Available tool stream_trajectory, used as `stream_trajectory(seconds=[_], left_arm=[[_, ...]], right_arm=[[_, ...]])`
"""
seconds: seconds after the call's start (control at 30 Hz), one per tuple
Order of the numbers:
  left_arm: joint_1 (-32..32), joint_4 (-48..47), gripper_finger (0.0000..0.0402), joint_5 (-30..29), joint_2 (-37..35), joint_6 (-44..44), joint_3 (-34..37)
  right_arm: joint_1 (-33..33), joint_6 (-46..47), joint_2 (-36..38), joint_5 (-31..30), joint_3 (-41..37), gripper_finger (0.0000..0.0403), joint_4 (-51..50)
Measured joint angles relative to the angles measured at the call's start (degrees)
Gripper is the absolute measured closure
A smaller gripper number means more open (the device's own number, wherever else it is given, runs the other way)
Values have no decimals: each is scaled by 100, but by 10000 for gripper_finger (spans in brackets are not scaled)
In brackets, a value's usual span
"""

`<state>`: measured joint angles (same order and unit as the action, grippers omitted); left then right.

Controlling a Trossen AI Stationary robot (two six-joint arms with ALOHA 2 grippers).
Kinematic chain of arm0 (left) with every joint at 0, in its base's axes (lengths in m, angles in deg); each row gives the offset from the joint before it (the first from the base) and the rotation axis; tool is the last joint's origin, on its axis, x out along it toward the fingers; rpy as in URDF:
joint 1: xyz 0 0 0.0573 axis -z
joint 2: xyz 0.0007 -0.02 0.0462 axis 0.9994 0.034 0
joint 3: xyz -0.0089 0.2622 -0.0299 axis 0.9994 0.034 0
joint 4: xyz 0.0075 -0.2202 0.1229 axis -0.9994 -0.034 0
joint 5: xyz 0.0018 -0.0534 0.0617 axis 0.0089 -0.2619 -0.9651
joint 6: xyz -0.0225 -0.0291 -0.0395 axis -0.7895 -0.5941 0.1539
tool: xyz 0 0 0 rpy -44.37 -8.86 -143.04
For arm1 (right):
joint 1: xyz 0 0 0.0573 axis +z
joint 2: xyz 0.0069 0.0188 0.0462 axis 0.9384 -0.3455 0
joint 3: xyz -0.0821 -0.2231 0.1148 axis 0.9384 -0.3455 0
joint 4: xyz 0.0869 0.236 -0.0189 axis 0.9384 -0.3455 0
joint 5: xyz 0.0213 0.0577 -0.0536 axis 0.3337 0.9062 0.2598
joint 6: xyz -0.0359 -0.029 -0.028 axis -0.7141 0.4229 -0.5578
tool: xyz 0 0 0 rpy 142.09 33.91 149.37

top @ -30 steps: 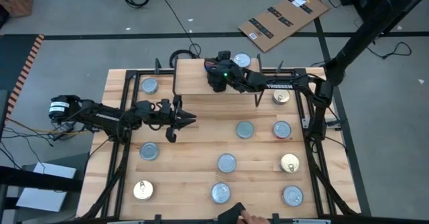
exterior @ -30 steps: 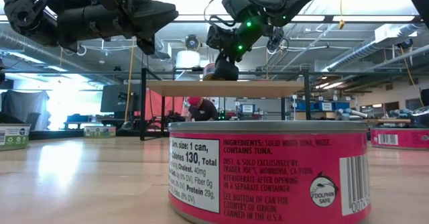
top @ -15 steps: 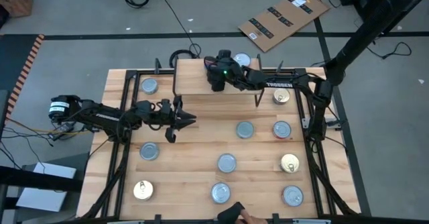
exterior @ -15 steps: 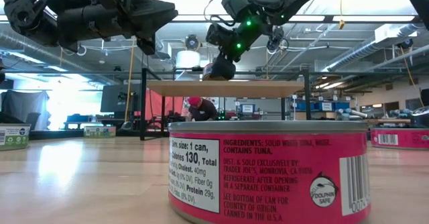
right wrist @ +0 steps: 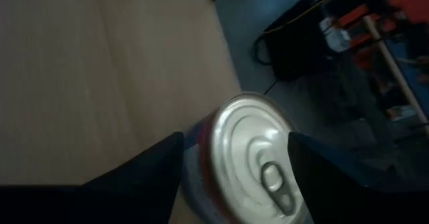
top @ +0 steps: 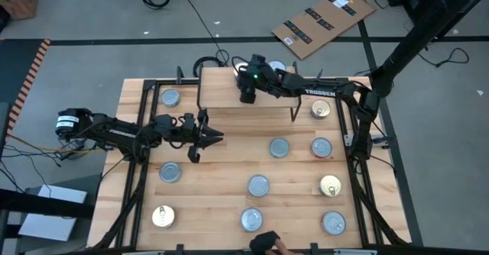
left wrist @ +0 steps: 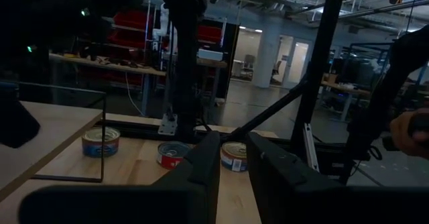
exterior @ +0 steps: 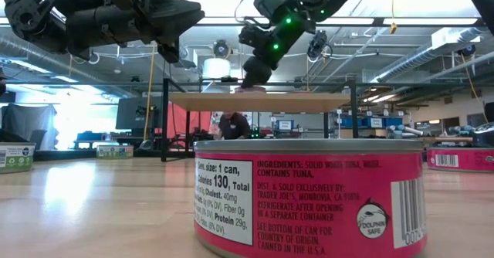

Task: Stack canned seafood by type on shelf
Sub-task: Put the blue pink tuna can on the shelf

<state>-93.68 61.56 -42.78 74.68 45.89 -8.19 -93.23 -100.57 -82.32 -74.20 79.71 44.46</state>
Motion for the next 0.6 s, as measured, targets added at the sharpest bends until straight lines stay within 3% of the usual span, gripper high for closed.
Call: stream_trajectory(seconds=[0.33,0.6], left_arm=[[0,0,323,0,0,-9,0],[0,-2,323,146,0,-11,0]], right_arm=[[58,197,95,18,85,151,-329],[87,705,107,31,987,213,-1943]])
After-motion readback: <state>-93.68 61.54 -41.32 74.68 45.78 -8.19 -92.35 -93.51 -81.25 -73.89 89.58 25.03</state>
